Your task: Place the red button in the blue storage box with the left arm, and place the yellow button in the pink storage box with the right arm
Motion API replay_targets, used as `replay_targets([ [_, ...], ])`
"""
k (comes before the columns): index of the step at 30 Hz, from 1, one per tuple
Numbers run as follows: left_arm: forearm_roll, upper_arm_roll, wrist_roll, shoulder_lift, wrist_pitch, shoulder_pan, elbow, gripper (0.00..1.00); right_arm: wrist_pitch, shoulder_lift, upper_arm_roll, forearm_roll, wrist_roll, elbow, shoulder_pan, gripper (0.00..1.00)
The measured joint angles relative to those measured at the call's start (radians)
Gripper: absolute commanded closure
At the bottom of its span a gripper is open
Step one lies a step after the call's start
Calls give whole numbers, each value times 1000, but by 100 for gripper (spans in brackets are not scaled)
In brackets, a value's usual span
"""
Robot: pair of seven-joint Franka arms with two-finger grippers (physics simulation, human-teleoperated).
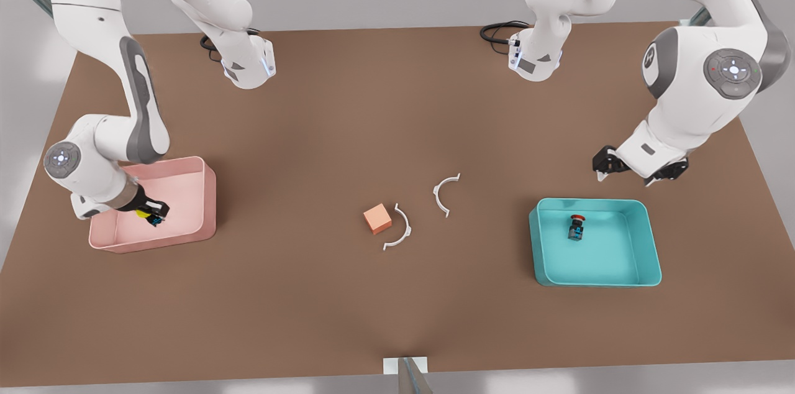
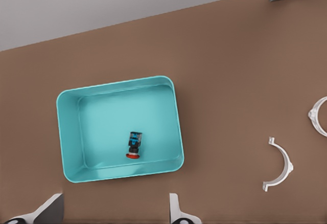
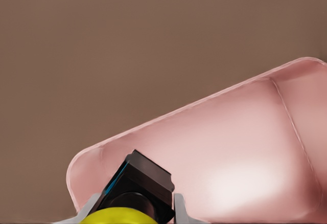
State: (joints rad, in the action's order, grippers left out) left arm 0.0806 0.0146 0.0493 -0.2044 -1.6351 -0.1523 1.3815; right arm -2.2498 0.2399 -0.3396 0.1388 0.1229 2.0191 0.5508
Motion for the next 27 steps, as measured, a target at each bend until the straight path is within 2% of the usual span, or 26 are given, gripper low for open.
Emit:
replay_targets([
  [4, 0, -1, -11, 1, 21, -1, -2, 0, 3, 6, 2, 0, -118, 93, 50, 57],
  [6, 0, -1, -15, 3, 29, -2, -3, 0, -16, 56, 2, 0, -168, 125, 72, 56],
  [8, 0, -1, -19, 6, 36, -2, -3, 0, -39, 109, 4, 1, -213, 134, 88, 51],
  [9, 0, -1, -21, 7, 40, -2, -3, 0, -50, 132, 4, 3, -232, 136, 96, 45],
  [10, 0, -2, -23, 8, 45, -3, -4, 0, -59, 148, 5, 7, -249, 136, 100, 19],
  [11, 1, -2, -24, 9, 49, -3, -4, 0, -67, 159, 5, 11, -263, 135, 104, 2],
  [15, 1, -2, -30, 10, 62, -4, -4, 0, -77, 138, -8, 20, -310, 87, 104, 0],
  [19, 1, -2, -34, 10, 69, -5, -5, 0, 67, 61, -183, 22, -334, -267, 99, 0],
  [21, 1, -3, -36, 10, 72, -7, -5, 0, 145, 5, -260, 31, -335, -349, 94, 0],
  [22, 1, -4, -37, 10, 73, -8, -5, 0, 184, -28, -248, 35, -334, -374, 57, 0],
  [25, 2, -4, -40, 10, 78, -9, -6, 0, 298, -118, 59, 20, -306, -390, -320, 0],
  [27, 3, -5, -41, 10, 82, -8, -6, 0, 361, -114, 138, 8, -276, -402, -443, 0],
])
